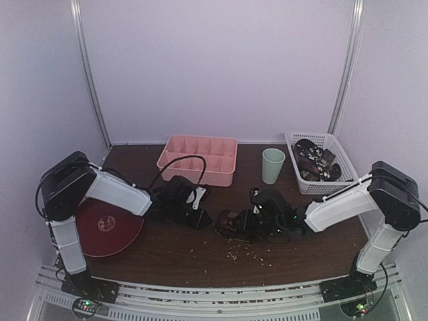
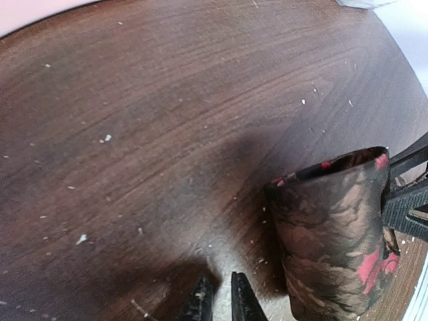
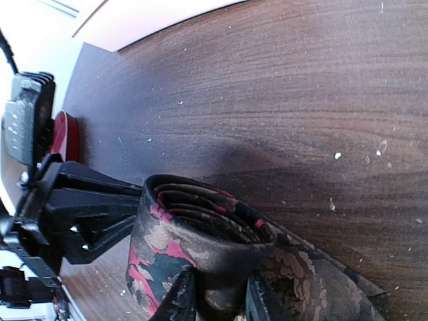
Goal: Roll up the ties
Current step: Roll the tie at the center of the board.
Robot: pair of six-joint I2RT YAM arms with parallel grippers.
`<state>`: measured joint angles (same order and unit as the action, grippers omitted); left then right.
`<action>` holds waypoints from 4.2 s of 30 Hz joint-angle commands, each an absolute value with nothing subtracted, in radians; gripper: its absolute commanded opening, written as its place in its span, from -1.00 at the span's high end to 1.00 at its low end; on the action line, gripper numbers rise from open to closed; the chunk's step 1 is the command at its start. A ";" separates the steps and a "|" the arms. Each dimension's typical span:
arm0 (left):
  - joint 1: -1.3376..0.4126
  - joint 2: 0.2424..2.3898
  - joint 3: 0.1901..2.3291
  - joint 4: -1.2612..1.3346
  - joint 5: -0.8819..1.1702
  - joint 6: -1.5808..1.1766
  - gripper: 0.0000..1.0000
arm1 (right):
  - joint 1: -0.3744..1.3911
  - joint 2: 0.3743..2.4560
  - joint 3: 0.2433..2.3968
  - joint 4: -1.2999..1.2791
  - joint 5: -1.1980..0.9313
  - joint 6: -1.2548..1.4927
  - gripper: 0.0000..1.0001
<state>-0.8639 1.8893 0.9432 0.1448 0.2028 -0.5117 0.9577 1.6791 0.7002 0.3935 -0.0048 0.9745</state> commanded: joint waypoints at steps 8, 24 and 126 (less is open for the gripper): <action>-0.856 1.979 0.953 0.375 0.342 -0.536 0.82 | 0.954 1.690 0.592 0.595 -0.119 1.086 0.50; -0.891 1.901 0.942 0.422 0.452 -0.606 1.00 | 0.945 1.654 0.565 0.489 -0.048 1.017 0.40; -1.071 1.946 1.284 -0.113 0.188 -0.626 0.99 | 0.976 1.411 0.474 0.332 0.126 0.941 0.58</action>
<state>-1.0584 1.9194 1.2568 -0.1276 0.1814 -0.6083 0.9710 1.4956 0.4992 0.3653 0.0872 0.9276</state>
